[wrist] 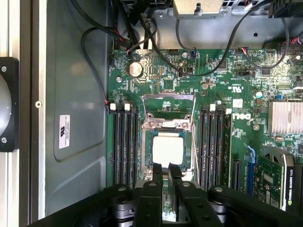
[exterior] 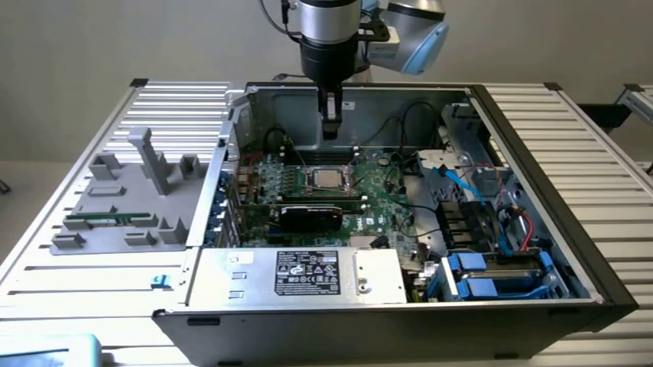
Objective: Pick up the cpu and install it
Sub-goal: 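Close the cpu cover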
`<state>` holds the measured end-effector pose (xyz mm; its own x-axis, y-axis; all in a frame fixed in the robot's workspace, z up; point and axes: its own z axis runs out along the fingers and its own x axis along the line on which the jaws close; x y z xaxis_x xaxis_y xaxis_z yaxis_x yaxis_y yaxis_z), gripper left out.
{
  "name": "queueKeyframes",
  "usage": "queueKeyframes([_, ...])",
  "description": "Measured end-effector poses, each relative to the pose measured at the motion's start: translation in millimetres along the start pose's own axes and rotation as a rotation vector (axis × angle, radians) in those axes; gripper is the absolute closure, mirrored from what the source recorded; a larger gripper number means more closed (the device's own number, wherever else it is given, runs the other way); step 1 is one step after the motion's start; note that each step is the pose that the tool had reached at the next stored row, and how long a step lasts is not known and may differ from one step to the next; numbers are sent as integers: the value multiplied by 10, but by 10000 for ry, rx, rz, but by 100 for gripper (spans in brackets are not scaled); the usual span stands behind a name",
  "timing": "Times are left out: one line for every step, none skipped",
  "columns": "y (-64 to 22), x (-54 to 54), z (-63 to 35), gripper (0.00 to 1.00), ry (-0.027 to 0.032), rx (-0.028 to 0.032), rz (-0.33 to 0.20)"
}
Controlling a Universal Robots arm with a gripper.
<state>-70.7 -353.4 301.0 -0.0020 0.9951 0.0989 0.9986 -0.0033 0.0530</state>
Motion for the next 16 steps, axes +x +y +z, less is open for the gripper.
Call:
queueKeyframes([0, 0, 0, 88, 1, 0, 0])
queueKeyframes([0, 0, 0, 88, 0, 0, 0])
queueKeyframes([5, 0, 0, 89, -3, 1, -1])
queueKeyframes([30, 1, 1, 89, -3, 1, -2])
queueKeyframes([69, 0, 4, 89, -3, 1, 0])
queueKeyframes([107, 0, 6, 89, -1, 0, 0])
queueKeyframes([151, 0, 8, 89, -2, 0, 0])
queueKeyframes([193, 0, 11, 89, -1, 0, 0])
queueKeyframes([242, -1, 14, 89, -2, 0, 0])
queueKeyframes([283, -1, 18, 89, -1, 0, 0])
queueKeyframes([332, -1, 22, 89, -1, 0, 0])
queueKeyframes([376, -1, 27, 89, 0, -1, 0])
queueKeyframes([420, -2, 33, 89, -1, 0, 0])
queueKeyframes([456, -3, 40, 89, 0, -1, 0])
queueKeyframes([485, -3, 48, 89, 0, -12, -1])
queueKeyframes([512, -3, 57, 89, -1, -32, -2])
